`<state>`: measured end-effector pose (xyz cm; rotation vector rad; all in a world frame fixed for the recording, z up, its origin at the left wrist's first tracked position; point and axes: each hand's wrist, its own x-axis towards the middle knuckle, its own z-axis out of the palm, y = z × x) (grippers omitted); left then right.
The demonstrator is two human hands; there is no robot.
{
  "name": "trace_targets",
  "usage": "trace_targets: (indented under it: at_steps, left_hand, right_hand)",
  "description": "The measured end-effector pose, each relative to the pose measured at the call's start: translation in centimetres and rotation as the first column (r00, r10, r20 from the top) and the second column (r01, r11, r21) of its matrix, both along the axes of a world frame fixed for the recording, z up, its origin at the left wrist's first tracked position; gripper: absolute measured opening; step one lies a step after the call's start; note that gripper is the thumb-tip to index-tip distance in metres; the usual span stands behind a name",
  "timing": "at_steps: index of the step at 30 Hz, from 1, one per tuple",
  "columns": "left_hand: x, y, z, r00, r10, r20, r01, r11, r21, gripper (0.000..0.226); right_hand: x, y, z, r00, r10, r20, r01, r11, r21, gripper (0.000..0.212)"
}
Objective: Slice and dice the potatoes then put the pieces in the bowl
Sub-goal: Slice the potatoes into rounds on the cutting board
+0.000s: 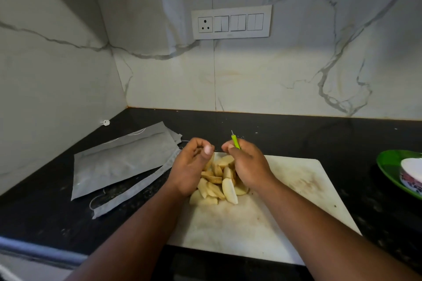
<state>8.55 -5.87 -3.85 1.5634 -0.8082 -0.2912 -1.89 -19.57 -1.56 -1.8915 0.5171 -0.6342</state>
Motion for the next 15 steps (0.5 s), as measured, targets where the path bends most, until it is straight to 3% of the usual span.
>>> trace_targets:
  at_steps: [9,12,15]
  left_hand:
    - [0.1,0.7,1.2,0.976,-0.001,-0.219,-0.022,0.995,-0.102,0.112]
    - [-0.1,1.1,1.3,0.983,0.022,-0.182,-0.049,0.988,-0.146,0.112]
    - [-0.2,1.6,0.9,0.999,-0.005,-0.049,-0.002,0.99,-0.139,0.102]
  right_hand:
    - [-0.9,-0.6,0.4,0.999,-0.005,0.05,-0.003,0.987,0.159,0.028]
    - [-1.3,-0.6,0.4,0.999,-0.005,0.046,-0.002,0.987,0.162,0.029]
    - [-1.4,-0.2,0.5,0.999,-0.023,0.028,0.019,0.99,0.139,0.028]
